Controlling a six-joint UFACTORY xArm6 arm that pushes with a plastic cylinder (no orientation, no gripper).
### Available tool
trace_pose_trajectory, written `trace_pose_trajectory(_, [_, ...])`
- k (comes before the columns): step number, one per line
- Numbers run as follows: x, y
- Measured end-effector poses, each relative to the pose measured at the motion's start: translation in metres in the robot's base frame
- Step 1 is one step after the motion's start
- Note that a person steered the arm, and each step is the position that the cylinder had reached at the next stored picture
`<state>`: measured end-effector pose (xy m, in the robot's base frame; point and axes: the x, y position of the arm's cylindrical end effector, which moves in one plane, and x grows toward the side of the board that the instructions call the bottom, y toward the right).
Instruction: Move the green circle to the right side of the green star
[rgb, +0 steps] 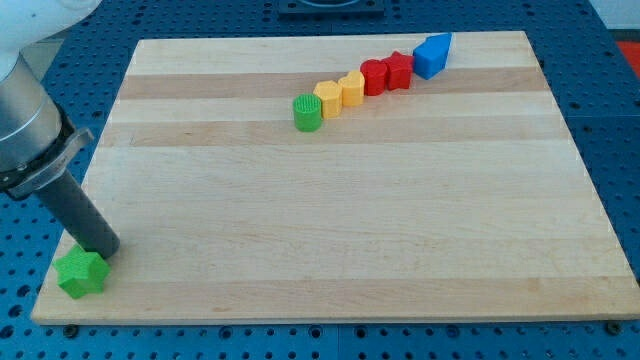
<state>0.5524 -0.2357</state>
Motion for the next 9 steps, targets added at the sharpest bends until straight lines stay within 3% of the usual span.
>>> trace_pose_trajectory(2, [-0.019, 0.135])
trace_pose_trajectory(5, [-0.122, 0.24])
trace_pose_trajectory(6, [-0.157, 0.259])
trace_pose_trajectory(8, [-0.226, 0.232])
trace_pose_trajectory(9, [-0.229, 0.207])
